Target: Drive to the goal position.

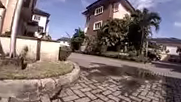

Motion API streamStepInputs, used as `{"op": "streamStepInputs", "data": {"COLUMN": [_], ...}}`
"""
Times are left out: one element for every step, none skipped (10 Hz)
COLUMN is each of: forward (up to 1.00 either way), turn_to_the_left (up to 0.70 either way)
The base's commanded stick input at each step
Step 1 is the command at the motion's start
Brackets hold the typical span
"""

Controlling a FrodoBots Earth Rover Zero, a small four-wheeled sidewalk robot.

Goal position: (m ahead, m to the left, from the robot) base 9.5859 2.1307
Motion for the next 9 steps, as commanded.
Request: {"op": "streamStepInputs", "data": {"forward": [0.69, 0.69, 0.69, 0.69, 0.69, 0.69, 0.69, 0.69, 0.69], "turn_to_the_left": [0.03, 0.03, 0.03, 0.03, 0.03, 0.03, 0.03, 0.03, 0.03]}}
